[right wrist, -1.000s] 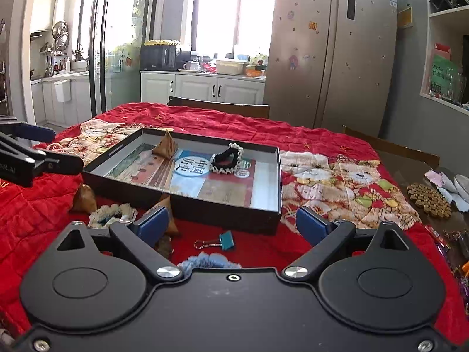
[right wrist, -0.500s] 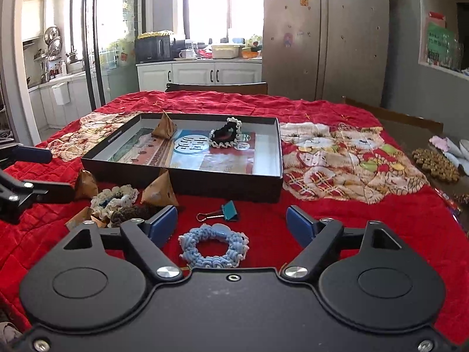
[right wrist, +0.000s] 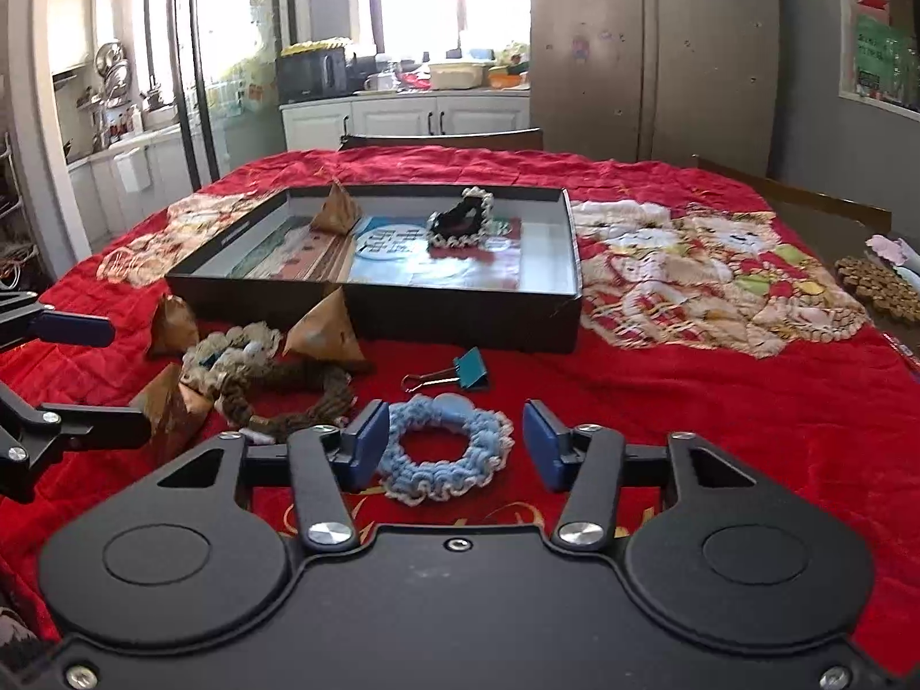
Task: Organize objects
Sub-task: 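Grasp the blue crochet scrunchie with the right gripper while the left gripper grasps another paper pyramid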
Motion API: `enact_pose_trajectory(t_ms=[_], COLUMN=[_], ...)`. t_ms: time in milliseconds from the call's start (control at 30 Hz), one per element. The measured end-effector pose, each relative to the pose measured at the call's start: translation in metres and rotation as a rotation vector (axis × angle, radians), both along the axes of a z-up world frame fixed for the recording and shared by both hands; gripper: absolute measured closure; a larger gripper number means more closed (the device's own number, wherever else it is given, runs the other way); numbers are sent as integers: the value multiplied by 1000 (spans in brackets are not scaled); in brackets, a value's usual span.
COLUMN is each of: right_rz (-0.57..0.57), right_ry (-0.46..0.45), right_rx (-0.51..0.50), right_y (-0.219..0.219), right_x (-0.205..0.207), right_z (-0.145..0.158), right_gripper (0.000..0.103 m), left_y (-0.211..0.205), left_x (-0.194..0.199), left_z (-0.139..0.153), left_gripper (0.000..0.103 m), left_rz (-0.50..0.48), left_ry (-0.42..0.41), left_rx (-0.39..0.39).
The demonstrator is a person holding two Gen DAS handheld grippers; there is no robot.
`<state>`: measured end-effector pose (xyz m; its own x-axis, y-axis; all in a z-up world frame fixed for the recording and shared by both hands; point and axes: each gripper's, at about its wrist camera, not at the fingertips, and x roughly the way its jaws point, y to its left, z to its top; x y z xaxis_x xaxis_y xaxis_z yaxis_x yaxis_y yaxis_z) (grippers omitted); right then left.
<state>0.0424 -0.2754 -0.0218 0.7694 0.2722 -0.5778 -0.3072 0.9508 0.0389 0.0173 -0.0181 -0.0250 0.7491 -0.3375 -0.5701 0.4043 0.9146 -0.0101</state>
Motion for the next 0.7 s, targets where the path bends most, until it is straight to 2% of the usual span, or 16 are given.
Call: enact_pose_trajectory(t_ms=[433, 700], right_rz=[-17, -45], right_ry=[24, 52], right_rx=[-6, -22], right_y=[4, 3], right_x=[6, 15], right_z=[-13, -24], right_gripper=[58, 64], left_y=[-4, -6], left_x=[12, 18], left_z=[-17, -25], left_gripper=[8, 21], left_rz=[17, 24], left_ry=[52, 102], left_rx=[-21, -14])
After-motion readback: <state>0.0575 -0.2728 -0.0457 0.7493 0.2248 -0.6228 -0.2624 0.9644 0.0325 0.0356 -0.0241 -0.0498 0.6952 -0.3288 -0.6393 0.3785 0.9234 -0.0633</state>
